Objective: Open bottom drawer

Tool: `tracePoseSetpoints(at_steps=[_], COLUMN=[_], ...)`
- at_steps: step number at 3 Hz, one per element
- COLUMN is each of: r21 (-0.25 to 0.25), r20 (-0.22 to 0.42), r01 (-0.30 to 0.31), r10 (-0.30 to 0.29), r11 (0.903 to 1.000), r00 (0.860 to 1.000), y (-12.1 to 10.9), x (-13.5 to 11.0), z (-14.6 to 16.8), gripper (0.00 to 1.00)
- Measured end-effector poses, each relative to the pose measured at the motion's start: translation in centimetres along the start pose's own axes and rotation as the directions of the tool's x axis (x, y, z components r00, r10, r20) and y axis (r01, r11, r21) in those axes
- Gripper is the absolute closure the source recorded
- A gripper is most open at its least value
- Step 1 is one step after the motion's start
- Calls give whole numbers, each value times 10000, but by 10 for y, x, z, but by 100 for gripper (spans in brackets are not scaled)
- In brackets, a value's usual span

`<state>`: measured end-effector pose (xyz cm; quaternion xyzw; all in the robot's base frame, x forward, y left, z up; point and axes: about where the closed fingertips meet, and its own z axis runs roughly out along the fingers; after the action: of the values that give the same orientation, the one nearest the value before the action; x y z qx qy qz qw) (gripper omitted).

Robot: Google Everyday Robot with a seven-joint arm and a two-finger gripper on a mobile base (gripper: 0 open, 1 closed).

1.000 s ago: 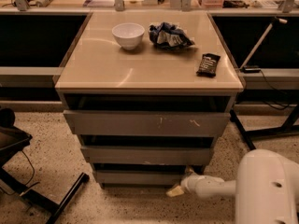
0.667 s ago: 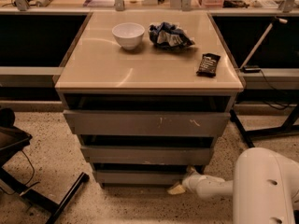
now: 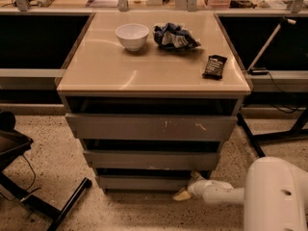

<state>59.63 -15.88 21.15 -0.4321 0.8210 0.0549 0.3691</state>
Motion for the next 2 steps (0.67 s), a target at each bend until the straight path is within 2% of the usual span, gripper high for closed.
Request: tracePoseSetpoints(at_steps=[1, 2], r21=[-83, -82], r20=[138, 139], r01=[660, 659], r10=[-659, -657], r11=[9978, 9978], r00=[9977, 9977], y=[1, 1], x=[-4, -4], z=[1, 1], gripper=[0, 0])
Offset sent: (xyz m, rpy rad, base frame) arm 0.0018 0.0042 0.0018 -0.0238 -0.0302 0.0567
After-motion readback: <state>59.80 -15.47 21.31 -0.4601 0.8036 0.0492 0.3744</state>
